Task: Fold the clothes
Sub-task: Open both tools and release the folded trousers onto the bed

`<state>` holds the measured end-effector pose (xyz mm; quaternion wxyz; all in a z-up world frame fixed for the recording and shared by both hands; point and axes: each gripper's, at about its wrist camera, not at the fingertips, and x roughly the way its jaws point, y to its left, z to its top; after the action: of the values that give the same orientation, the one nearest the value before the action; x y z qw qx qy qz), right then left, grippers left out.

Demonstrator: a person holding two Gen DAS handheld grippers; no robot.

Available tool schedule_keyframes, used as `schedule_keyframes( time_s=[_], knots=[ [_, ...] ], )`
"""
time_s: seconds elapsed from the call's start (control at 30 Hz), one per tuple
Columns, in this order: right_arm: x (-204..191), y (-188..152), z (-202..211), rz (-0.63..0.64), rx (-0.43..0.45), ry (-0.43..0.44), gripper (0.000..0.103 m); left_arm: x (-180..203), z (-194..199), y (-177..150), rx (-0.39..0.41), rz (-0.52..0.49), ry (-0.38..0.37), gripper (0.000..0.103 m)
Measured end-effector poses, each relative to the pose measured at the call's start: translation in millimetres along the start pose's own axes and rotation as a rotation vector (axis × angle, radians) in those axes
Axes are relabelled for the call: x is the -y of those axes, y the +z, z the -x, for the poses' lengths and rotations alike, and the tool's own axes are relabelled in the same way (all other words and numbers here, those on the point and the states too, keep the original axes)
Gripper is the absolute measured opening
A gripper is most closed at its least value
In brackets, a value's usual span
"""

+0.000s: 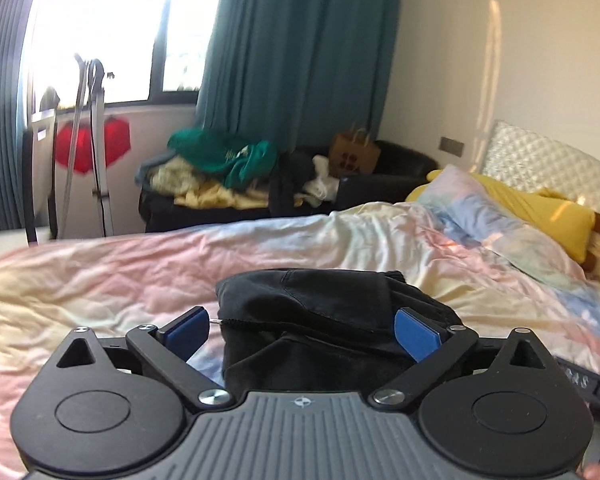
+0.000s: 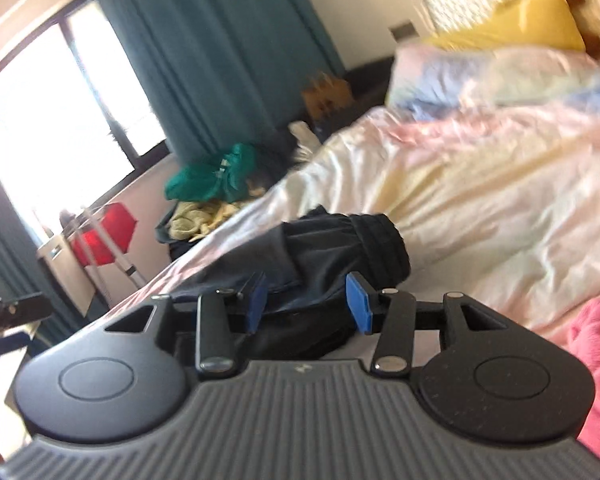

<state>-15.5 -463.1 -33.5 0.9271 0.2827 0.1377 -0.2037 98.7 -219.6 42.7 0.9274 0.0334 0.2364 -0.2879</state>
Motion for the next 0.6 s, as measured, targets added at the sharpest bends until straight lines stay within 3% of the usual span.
schedule_keyframes(
  time_s=[0.27,0.4,0.5,0.6],
  knots=[
    [-41,-17,59,0.170,0.034,0.044,0.048,11,59,-28,-0.001,-0.100,0.082,0.100],
    [-52,-29,69,0.211,0.031,0.058,0.051,-1,76,-47,0.006,-0.033,0.026,0.100],
    [-56,-35,73,0.236,0.072,0.040,0.059,-6,84,-61,0.021,-0.030,0.023,0.100],
    [-60,-41,75,0.260,0.108,0.022,0.059,-6,85,-74,0.022,-0.043,0.034,0.100]
  ],
)
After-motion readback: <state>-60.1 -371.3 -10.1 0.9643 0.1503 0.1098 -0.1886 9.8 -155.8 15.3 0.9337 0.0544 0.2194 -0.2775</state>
